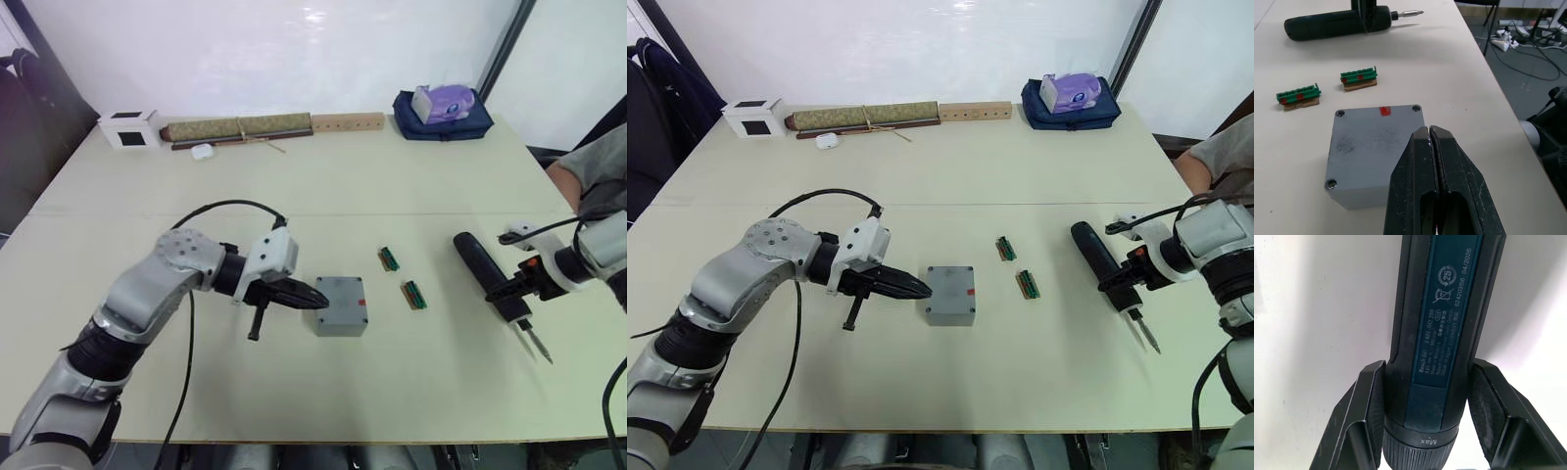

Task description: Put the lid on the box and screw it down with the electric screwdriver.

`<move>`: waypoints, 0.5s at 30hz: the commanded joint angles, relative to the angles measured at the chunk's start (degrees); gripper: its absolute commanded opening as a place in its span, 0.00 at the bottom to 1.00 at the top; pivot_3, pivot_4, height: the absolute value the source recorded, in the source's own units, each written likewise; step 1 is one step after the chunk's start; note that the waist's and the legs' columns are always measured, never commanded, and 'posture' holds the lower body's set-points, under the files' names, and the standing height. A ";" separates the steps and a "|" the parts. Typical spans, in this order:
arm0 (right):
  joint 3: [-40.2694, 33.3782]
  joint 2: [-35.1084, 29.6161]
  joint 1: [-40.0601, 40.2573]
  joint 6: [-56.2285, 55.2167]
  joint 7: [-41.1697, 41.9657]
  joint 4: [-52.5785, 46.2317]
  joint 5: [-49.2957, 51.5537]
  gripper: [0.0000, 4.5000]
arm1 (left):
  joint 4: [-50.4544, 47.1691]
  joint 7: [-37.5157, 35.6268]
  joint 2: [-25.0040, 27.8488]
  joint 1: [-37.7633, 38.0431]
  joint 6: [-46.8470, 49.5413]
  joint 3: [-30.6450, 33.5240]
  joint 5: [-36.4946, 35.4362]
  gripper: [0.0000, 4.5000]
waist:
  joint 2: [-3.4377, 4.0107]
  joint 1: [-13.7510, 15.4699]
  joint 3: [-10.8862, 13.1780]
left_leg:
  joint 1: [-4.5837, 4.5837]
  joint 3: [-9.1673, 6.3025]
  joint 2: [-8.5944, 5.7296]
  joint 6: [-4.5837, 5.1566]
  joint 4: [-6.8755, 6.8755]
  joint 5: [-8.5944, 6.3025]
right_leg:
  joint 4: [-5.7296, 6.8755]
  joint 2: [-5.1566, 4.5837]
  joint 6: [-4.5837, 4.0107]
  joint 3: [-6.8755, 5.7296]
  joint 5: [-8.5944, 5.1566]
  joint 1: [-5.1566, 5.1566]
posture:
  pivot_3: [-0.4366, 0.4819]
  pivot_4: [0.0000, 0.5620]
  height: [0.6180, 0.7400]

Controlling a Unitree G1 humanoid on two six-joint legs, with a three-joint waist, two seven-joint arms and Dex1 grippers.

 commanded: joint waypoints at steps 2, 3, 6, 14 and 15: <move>-15.82 3.64 -4.01 -6.37 -7.80 -0.25 3.43 0.41 | 2.09 0.12 0.52 -0.44 -1.19 1.98 0.55 0.00 | 0.01 -0.51 0.02 | 0.02 0.05 -0.01 0.00 0.03 0.00 | 0.01 -0.01 0.01 0.03 0.01 0.00 | 0.48 0.27 1.00; -20.86 4.86 -3.74 -9.19 -9.62 -2.02 5.52 0.41 | 2.66 0.19 0.50 -0.42 -1.24 2.18 0.52 0.00 | 0.22 -0.87 0.13 | 0.03 0.07 0.01 0.00 0.03 0.00 | 0.01 -0.02 0.00 0.09 0.02 -0.04 | 0.48 0.27 1.00; -46.09 14.91 -2.20 -8.43 -24.54 -12.12 15.14 0.41 | 4.12 1.36 -0.20 -0.60 -0.29 3.59 -0.43 0.00 | 0.27 -1.53 0.17 | 0.00 0.08 0.00 -0.01 -0.03 0.01 | 0.23 0.02 0.00 0.21 0.02 -0.22 | 0.48 0.27 1.00; -62.40 40.18 13.88 -6.41 -45.05 -54.27 32.18 0.41 | 8.90 3.10 -1.63 -2.59 -1.01 4.47 1.56 0.00 | 0.22 0.06 0.12 | -0.26 -0.12 0.10 -0.12 -0.09 0.07 | 0.69 -0.02 -0.18 0.17 -0.12 -0.66 | 0.48 0.27 1.00; -62.07 43.49 15.17 -6.40 -47.44 -58.36 34.47 0.41 | 8.99 3.05 -1.78 -2.76 -0.87 4.36 1.60 0.00 | 0.22 -0.01 0.12 | -0.26 -0.08 0.08 -0.16 -0.07 0.09 | 0.73 -0.08 -0.17 0.20 -0.11 -0.67 | 0.48 0.27 1.00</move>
